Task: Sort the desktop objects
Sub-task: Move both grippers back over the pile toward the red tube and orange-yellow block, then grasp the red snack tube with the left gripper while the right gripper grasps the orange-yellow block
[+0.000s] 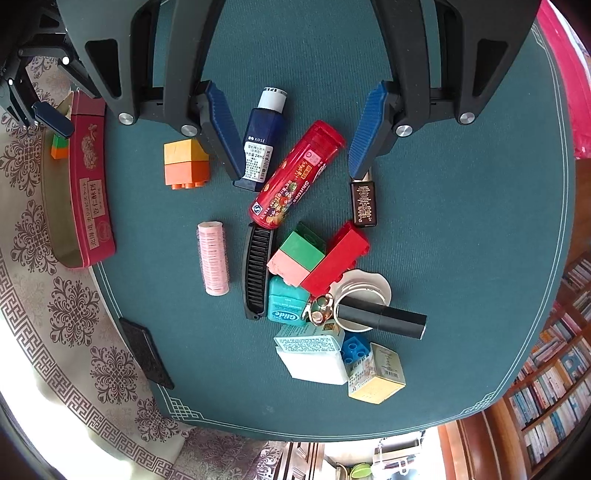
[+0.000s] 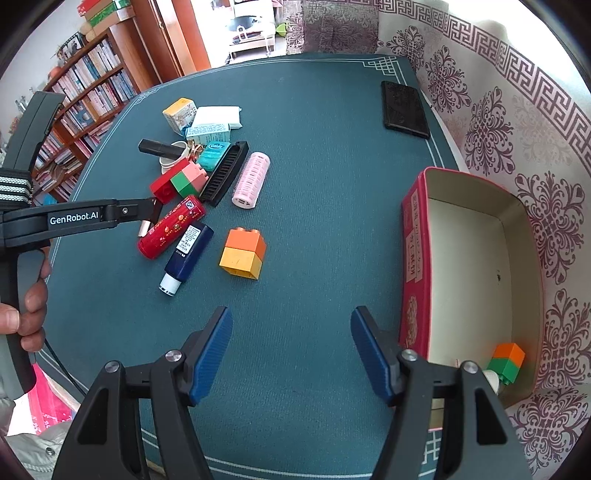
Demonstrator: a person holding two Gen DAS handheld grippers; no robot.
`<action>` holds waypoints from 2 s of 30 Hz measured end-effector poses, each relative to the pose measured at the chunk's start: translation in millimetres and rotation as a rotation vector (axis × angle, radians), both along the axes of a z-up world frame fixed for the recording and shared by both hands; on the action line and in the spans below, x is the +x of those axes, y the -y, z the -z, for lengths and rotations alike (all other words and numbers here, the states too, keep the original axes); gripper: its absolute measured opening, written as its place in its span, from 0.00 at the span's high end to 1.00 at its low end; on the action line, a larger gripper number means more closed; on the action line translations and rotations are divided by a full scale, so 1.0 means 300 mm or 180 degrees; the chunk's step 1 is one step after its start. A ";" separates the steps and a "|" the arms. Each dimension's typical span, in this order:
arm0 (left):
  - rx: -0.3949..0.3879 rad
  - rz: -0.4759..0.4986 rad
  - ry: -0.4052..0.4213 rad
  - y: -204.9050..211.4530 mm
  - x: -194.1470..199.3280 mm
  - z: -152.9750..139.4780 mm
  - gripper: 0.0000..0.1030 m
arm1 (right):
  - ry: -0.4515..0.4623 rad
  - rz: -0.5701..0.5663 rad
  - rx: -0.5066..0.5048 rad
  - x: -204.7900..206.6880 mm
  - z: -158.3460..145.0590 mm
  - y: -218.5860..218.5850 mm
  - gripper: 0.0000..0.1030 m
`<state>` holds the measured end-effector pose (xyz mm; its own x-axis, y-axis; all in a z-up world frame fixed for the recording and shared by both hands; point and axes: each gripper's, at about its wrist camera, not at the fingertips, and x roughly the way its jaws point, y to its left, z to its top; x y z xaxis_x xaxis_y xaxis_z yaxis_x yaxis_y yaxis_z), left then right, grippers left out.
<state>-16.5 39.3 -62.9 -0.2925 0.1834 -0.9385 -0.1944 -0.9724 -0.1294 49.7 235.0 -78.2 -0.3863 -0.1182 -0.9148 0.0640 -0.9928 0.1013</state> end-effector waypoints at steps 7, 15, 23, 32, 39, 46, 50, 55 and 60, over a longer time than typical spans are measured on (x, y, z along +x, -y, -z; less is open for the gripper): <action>-0.0026 0.0153 0.0113 -0.030 -0.035 0.068 0.40 | 0.0096 0.0131 0.0020 -0.001 0.028 -0.002 0.30; -0.0019 0.0228 0.0212 -0.032 -0.069 0.129 0.40 | 0.0159 0.0190 0.0013 -0.020 0.053 0.010 0.30; 0.0076 0.0148 0.0333 0.017 -0.090 0.181 0.49 | 0.0215 0.0236 -0.0004 -0.047 0.078 0.016 0.30; 0.0083 0.0199 0.0326 0.027 -0.075 0.174 0.64 | 0.0215 0.0151 -0.0031 -0.110 0.094 0.052 0.30; 0.0140 0.0175 0.0290 0.046 -0.049 0.136 0.67 | 0.0259 0.0088 -0.0051 -0.177 0.128 0.090 0.30; 0.0209 0.0130 0.0210 0.089 -0.024 0.073 0.67 | 0.0302 -0.0008 -0.0035 -0.249 0.175 0.137 0.30; 0.0209 0.0105 0.0176 0.109 0.004 0.056 0.67 | 0.0321 -0.0032 -0.0040 -0.283 0.198 0.155 0.30; 0.0187 0.0073 0.0168 0.112 -0.002 0.032 0.67 | 0.0378 -0.0104 0.0000 -0.307 0.232 0.176 0.35; 0.0163 0.0053 0.0173 0.049 -0.025 0.045 0.67 | 0.0501 -0.0177 0.0000 -0.301 0.268 0.179 0.61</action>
<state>-24.0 24.7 -76.3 -0.2377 0.2359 -0.9423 -0.2019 -0.9609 -0.1896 -40.5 181.4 -158.8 -0.2310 -0.1355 -0.9635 0.1021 -0.9882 0.1145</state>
